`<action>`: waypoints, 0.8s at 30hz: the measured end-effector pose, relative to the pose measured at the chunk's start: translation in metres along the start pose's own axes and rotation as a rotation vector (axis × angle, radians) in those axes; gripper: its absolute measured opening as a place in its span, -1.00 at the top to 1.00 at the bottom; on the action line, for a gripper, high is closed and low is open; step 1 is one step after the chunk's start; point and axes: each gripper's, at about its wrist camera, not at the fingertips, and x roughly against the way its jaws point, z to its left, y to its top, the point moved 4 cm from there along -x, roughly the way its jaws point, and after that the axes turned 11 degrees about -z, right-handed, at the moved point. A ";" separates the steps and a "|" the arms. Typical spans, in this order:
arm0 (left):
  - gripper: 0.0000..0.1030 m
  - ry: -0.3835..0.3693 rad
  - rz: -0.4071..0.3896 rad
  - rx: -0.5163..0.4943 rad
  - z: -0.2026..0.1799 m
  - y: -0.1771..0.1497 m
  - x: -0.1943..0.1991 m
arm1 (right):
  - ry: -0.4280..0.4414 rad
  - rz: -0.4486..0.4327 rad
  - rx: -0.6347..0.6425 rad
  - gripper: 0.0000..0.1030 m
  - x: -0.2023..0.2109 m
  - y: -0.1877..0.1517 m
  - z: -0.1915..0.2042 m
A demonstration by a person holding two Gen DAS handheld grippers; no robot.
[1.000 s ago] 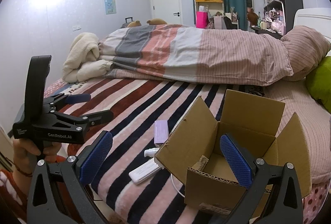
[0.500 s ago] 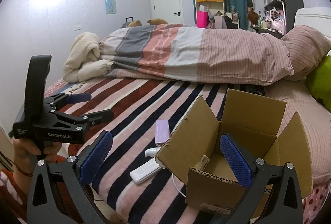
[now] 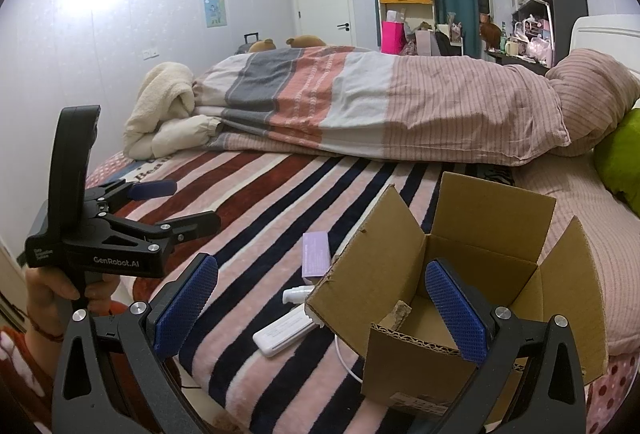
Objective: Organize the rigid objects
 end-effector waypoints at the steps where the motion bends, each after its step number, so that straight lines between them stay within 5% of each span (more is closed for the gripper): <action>1: -0.99 -0.002 -0.001 0.001 0.006 -0.001 0.001 | -0.004 -0.005 0.004 -1.00 0.000 0.000 0.001; 7: -0.99 -0.017 -0.003 0.005 0.016 -0.001 0.003 | -0.032 -0.022 0.046 -1.00 0.005 -0.005 0.021; 11: -0.99 -0.030 -0.002 0.010 0.022 -0.002 -0.002 | 0.036 -0.027 0.079 -0.97 0.008 -0.003 0.037; 15: -0.99 -0.037 0.004 0.009 0.038 -0.009 -0.008 | 0.109 -0.049 0.087 -0.70 0.005 -0.014 0.063; 19: -0.99 -0.044 0.012 0.003 0.052 -0.021 -0.016 | 0.191 0.026 0.005 -0.48 -0.022 -0.047 0.082; 24: -0.99 -0.083 0.048 0.007 0.066 -0.038 -0.031 | 0.084 0.123 -0.040 -0.45 -0.068 -0.098 0.077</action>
